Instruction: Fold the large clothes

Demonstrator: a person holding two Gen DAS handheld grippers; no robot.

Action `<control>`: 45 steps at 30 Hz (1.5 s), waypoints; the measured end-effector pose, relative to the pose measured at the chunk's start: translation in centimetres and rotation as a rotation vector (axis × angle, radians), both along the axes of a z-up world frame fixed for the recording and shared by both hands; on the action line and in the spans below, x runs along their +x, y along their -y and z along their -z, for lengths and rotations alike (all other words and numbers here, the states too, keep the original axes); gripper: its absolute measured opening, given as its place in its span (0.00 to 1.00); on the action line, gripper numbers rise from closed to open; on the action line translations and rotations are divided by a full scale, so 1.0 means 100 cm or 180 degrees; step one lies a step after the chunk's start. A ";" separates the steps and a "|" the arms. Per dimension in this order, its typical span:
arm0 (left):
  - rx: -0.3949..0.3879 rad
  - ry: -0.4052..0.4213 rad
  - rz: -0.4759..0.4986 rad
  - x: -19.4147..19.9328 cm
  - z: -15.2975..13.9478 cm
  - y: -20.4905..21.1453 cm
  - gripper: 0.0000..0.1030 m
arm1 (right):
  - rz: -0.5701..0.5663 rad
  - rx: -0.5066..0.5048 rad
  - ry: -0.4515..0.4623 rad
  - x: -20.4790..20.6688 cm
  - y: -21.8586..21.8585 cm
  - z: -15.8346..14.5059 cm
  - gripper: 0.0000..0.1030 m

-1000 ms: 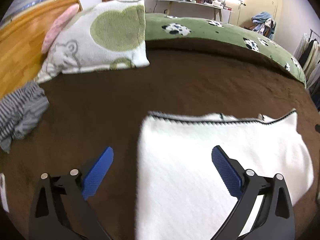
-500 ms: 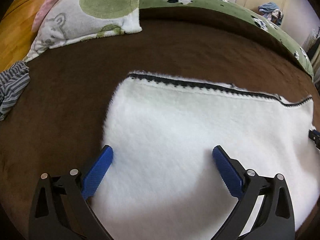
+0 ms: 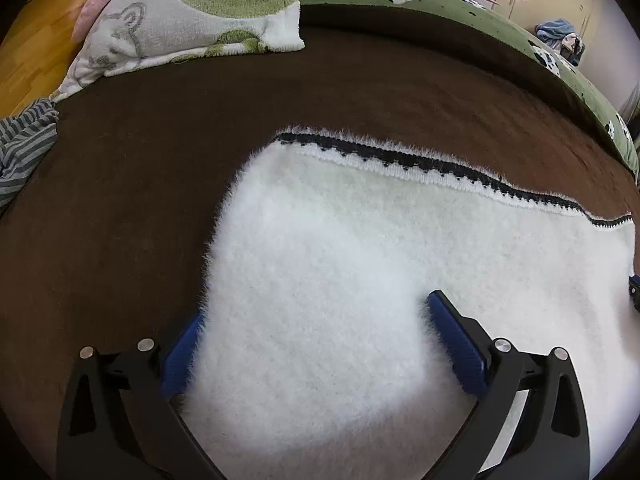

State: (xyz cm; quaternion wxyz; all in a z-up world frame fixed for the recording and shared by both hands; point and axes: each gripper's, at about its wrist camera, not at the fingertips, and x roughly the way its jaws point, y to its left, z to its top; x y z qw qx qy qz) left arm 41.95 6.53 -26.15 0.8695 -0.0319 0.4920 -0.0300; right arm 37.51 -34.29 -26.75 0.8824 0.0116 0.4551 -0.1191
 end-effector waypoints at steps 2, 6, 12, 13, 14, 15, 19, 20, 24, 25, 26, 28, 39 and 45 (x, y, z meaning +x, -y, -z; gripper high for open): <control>0.0017 0.0002 0.0003 -0.001 0.000 0.000 0.95 | -0.0006 0.0019 -0.0009 0.000 0.000 0.000 0.52; 0.0008 -0.0029 -0.0005 -0.002 -0.002 0.000 0.94 | -0.0007 0.0073 0.0001 -0.005 0.001 -0.006 0.55; 0.0103 -0.0118 0.0009 -0.016 -0.026 0.009 0.94 | 0.0018 0.0286 0.0160 -0.042 0.005 -0.035 0.89; 0.0169 -0.0110 0.0034 -0.019 -0.030 0.012 0.94 | 0.0018 0.0350 0.0200 -0.053 0.006 -0.040 0.89; 0.0233 -0.0096 0.0066 -0.023 -0.035 0.017 0.94 | 0.0058 0.0446 0.0229 -0.069 0.009 -0.045 0.89; 0.0276 -0.0083 0.0109 -0.029 -0.041 0.022 0.94 | 0.0126 0.0552 0.0264 -0.083 0.012 -0.047 0.89; 0.0330 0.0027 0.0291 -0.051 -0.059 0.042 0.94 | 0.0385 0.1009 0.0405 -0.146 0.027 -0.053 0.90; 0.0338 0.0045 0.0330 -0.055 -0.061 0.047 0.94 | 0.0399 0.1051 0.0421 -0.160 0.029 -0.052 0.89; 0.0418 0.0129 0.0510 -0.066 -0.061 0.068 0.94 | 0.0469 0.1137 0.0426 -0.199 0.030 -0.048 0.89; 0.0418 0.0139 0.0536 -0.067 -0.060 0.071 0.94 | 0.0491 0.1187 0.0427 -0.208 0.030 -0.045 0.89; 0.0390 0.0147 0.0558 -0.069 -0.059 0.073 0.94 | 0.0505 0.1205 0.0428 -0.213 0.028 -0.043 0.90; 0.0297 0.0162 0.0603 -0.072 -0.059 0.080 0.94 | 0.0546 0.1236 0.0417 -0.220 0.027 -0.038 0.90; 0.0173 0.0273 0.0604 -0.083 -0.069 0.096 0.94 | 0.0723 0.1933 0.0477 -0.227 0.027 -0.007 0.90; 0.0150 -0.0132 0.0719 -0.076 -0.014 0.106 0.95 | 0.0944 0.2443 0.0620 -0.232 0.029 0.014 0.90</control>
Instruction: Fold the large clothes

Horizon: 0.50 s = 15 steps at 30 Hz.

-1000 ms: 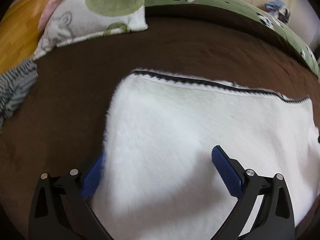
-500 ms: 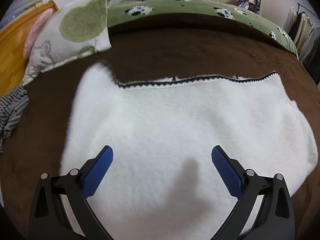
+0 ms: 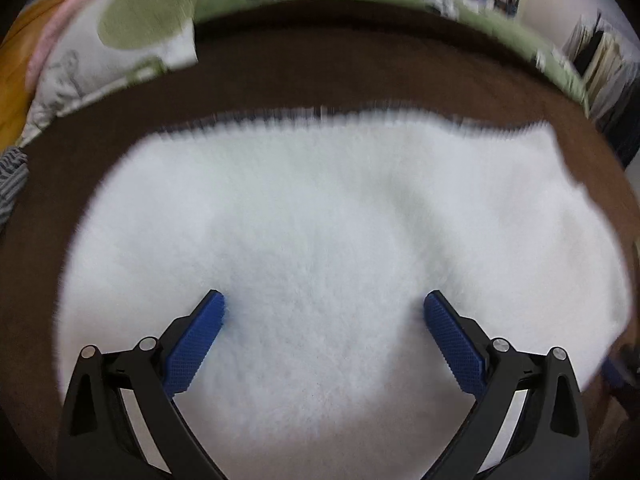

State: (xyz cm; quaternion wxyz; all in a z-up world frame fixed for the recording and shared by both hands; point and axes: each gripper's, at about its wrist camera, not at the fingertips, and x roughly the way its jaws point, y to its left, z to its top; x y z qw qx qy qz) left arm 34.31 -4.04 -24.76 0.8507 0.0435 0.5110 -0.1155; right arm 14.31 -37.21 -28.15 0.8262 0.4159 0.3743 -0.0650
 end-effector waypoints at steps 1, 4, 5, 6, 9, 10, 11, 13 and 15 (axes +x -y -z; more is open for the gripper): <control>0.0000 0.0034 0.0011 -0.001 0.005 0.001 0.95 | 0.0017 0.0001 0.0017 0.001 0.000 0.000 0.90; -0.0039 0.0082 0.0004 -0.003 0.005 0.000 0.95 | 0.0025 0.0052 0.0051 0.008 0.000 -0.001 0.90; -0.0042 0.0077 0.0010 -0.003 0.005 0.000 0.95 | 0.0024 0.0062 0.0068 0.011 -0.001 -0.001 0.90; -0.0055 0.0065 0.0017 -0.002 0.006 -0.001 0.95 | 0.0026 0.0076 0.0083 0.014 -0.001 -0.001 0.90; -0.0088 0.0059 0.0019 0.000 0.007 -0.003 0.95 | 0.0046 0.0084 0.0112 0.022 -0.002 0.000 0.90; -0.0083 0.0075 0.0018 -0.001 0.007 -0.002 0.95 | 0.0051 0.0084 0.0124 0.025 -0.001 0.001 0.90; -0.0082 0.0090 0.0011 -0.001 0.007 -0.002 0.95 | 0.0059 0.0081 0.0157 0.030 -0.001 0.001 0.90; -0.0084 0.0111 0.0004 -0.003 0.007 -0.002 0.95 | 0.0009 0.0058 0.0198 0.039 -0.002 -0.001 0.90; -0.0086 0.0110 0.0004 -0.002 0.007 -0.002 0.95 | -0.0059 0.0080 0.0205 0.054 -0.003 0.000 0.91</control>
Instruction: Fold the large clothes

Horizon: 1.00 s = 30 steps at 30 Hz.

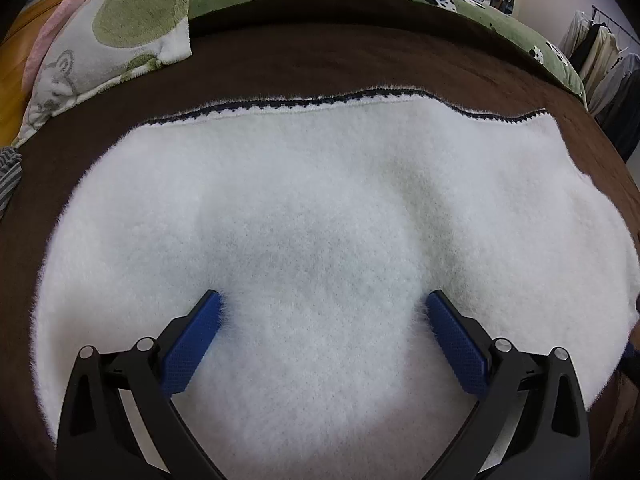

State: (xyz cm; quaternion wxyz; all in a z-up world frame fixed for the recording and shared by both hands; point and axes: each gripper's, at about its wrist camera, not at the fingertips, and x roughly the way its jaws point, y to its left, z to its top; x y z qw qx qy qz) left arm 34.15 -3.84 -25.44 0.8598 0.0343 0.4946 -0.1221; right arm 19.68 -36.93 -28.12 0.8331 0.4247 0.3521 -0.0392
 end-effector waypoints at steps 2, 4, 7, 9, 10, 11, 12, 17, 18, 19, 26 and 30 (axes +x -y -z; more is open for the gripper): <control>0.0002 0.0004 0.0002 0.000 0.000 0.000 0.95 | 0.0031 0.0066 0.0004 0.011 0.003 0.003 0.91; 0.0004 0.0012 0.0005 0.000 0.000 0.000 0.95 | 0.0138 0.0169 0.0030 0.020 0.007 0.007 0.90; 0.0012 0.0031 0.0000 0.000 0.000 0.000 0.95 | 0.0267 0.0183 0.0008 0.024 0.010 0.012 0.39; 0.0011 0.0046 -0.0008 0.000 0.000 -0.001 0.95 | 0.0261 0.0351 0.0105 0.020 0.013 0.017 0.26; 0.0014 0.0054 -0.0011 0.000 0.000 -0.001 0.95 | 0.0235 0.0318 0.0138 0.018 0.012 0.015 0.24; 0.0021 0.0059 -0.0013 -0.001 0.000 0.000 0.95 | 0.0193 0.0227 0.0196 0.015 0.010 0.009 0.22; 0.0026 0.0057 -0.0016 -0.001 0.000 0.000 0.95 | 0.0167 0.0153 0.0239 0.012 0.009 0.003 0.21; 0.0106 0.0045 -0.0024 -0.001 0.001 0.005 0.95 | -0.0021 -0.0201 0.0390 0.008 -0.003 -0.034 0.19; 0.0126 0.0038 -0.0028 -0.001 0.001 0.006 0.95 | -0.0047 -0.0237 0.0417 0.009 -0.005 -0.041 0.19; 0.0148 0.0028 -0.0032 0.000 0.001 0.007 0.95 | -0.0070 -0.0266 0.0438 0.010 -0.007 -0.046 0.19; 0.0242 -0.0008 -0.0027 0.002 0.001 0.011 0.95 | -0.0287 -0.0613 0.0650 0.017 -0.035 -0.097 0.19; 0.0289 -0.0020 -0.0027 0.002 0.001 0.012 0.95 | -0.0499 -0.0914 0.0766 0.023 -0.065 -0.129 0.19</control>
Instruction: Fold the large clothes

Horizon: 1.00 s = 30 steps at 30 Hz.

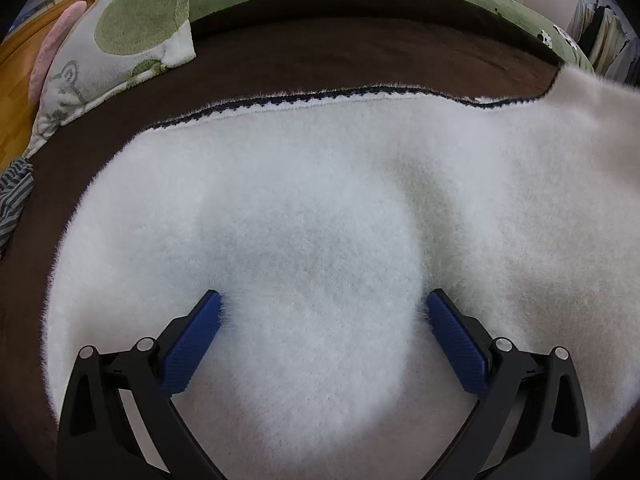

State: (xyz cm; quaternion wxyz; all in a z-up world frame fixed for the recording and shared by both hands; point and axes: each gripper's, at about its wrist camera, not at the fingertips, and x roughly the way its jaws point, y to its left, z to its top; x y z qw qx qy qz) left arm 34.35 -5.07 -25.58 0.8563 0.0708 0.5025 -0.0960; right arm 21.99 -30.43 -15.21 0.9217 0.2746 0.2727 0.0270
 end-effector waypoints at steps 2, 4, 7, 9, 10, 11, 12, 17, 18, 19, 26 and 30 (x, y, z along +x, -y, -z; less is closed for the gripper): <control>0.0022 -0.0027 0.0008 0.001 0.000 0.001 0.95 | -0.0109 -0.0177 0.0036 0.005 -0.018 -0.015 0.19; 0.0037 -0.0046 0.0017 0.001 -0.001 0.001 0.95 | -0.0206 -0.0299 0.0065 0.010 -0.037 -0.028 0.19; 0.0084 -0.0056 0.0031 0.002 -0.002 0.002 0.95 | -0.0373 -0.0521 0.0079 0.021 -0.072 -0.044 0.19; 0.0121 -0.0067 0.0059 0.002 -0.003 0.003 0.95 | -0.0458 -0.0650 0.0066 0.027 -0.094 -0.050 0.19; 0.0143 -0.0067 0.0081 0.002 -0.004 0.003 0.95 | -0.0465 -0.0764 0.0053 0.031 -0.106 -0.054 0.19; 0.0158 -0.0067 0.0103 0.003 -0.006 0.003 0.95 | -0.0458 -0.0822 0.0042 0.032 -0.114 -0.056 0.19; 0.0164 -0.0060 0.0136 0.003 -0.007 0.002 0.94 | -0.0457 -0.0857 0.0022 0.034 -0.120 -0.057 0.19; 0.0022 -0.0101 0.0143 -0.002 -0.016 -0.021 0.94 | -0.0430 -0.0843 -0.0048 0.046 -0.134 -0.059 0.19; 0.0014 -0.0073 0.0136 -0.007 -0.020 -0.031 0.94 | -0.0450 -0.0865 -0.0064 0.048 -0.138 -0.060 0.19; 0.0025 -0.0049 0.0126 -0.011 -0.024 -0.040 0.94 | -0.0461 -0.0896 -0.0074 0.050 -0.143 -0.060 0.19; 0.0105 0.0078 -0.0034 -0.052 -0.042 -0.117 0.94 | -0.0771 -0.1125 -0.0113 0.070 -0.215 -0.056 0.19; 0.0096 0.0056 -0.0271 -0.075 -0.044 -0.167 0.94 | -0.1071 -0.1270 -0.0330 0.081 -0.273 -0.020 0.19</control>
